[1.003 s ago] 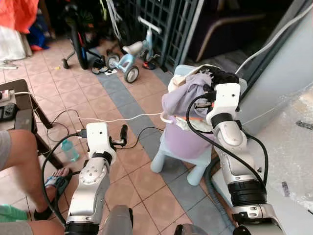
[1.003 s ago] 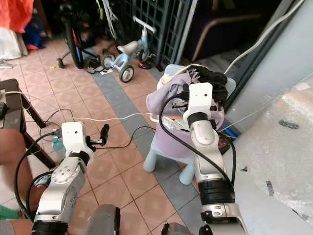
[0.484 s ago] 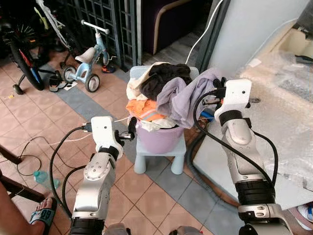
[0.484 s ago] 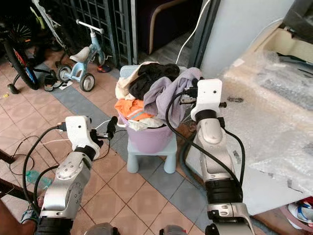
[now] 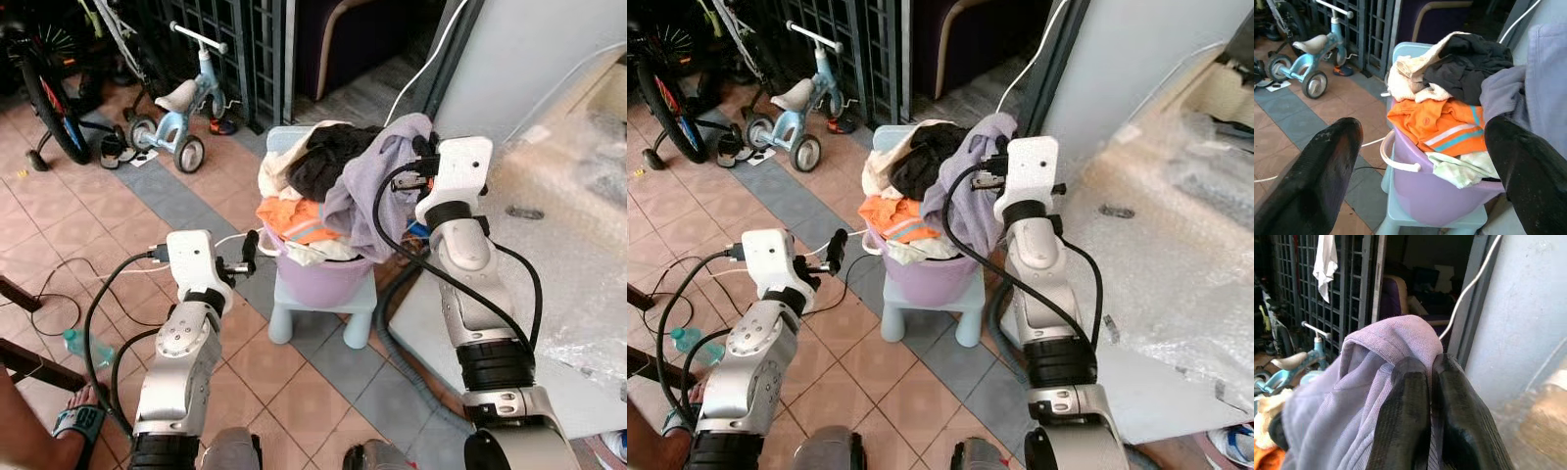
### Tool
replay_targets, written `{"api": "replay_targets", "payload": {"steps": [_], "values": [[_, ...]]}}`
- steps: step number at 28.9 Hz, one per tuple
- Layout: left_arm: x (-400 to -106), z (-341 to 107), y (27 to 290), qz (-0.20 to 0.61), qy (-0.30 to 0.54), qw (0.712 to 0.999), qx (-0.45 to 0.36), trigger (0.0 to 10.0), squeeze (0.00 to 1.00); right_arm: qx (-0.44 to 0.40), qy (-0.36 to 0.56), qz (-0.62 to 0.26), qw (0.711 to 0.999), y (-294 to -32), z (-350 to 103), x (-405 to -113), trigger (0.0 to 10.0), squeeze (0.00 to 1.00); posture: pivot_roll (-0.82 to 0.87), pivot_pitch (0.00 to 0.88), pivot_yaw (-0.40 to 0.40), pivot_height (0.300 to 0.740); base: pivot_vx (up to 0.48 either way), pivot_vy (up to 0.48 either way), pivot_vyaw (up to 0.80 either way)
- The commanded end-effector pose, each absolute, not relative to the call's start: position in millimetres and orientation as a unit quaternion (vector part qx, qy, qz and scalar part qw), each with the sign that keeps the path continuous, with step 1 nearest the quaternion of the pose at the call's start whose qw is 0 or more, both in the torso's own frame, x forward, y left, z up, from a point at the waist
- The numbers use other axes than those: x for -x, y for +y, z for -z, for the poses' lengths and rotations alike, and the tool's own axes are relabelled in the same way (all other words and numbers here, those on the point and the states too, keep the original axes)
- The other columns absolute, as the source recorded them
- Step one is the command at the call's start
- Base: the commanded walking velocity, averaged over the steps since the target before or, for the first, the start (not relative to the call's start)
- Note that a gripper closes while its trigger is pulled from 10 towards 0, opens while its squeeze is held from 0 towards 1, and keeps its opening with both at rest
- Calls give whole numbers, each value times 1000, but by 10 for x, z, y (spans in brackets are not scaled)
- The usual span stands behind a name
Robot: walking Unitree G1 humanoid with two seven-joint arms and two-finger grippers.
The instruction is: Clothes washing
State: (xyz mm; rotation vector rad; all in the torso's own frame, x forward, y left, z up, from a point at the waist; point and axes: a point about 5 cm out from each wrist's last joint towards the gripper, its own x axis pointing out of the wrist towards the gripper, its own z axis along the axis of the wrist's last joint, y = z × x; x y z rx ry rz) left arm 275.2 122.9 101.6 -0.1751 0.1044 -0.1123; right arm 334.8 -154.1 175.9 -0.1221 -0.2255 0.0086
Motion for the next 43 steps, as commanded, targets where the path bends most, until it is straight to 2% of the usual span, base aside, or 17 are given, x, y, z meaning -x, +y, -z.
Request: {"api": "replay_targets", "payload": {"steps": [1, 6, 24, 38, 43], "values": [[-2760, -1048, 1177, 73, 48, 993, 84, 10000, 0, 56, -127, 23, 990, -1657, -1831, -3328, 10000, 0, 11, 72, -1, 740, 0, 0, -800], [-2797, -1078, 1221, 64, 42, 993, 88, 10000, 0, 59, -128, 21, 990, -1639, -1821, -3315, 10000, 0, 17, 72, -5, 740, 0, 0, -758], [-2758, -1077, 1231, 69, 40, 992, 93, 10000, 0, 66, -138, 20, 988, -1616, -1856, -3347, 10000, 0, 28, 64, -7, 740, 60, -402, 0], [-2788, -1138, 1291, 32, 18, 995, 92, 10000, 0, 72, -161, 3, 984, -1591, -1988, -3399, 10000, 0, 30, 60, -9, 740, 0, 0, 0], [-2789, -1150, 1294, 39, 13, 994, 99, 10000, 0, 75, -160, 3, 984, -1607, -2006, -3427, 10000, 0, 29, 62, -8, 740, 0, 0, -738]]}}
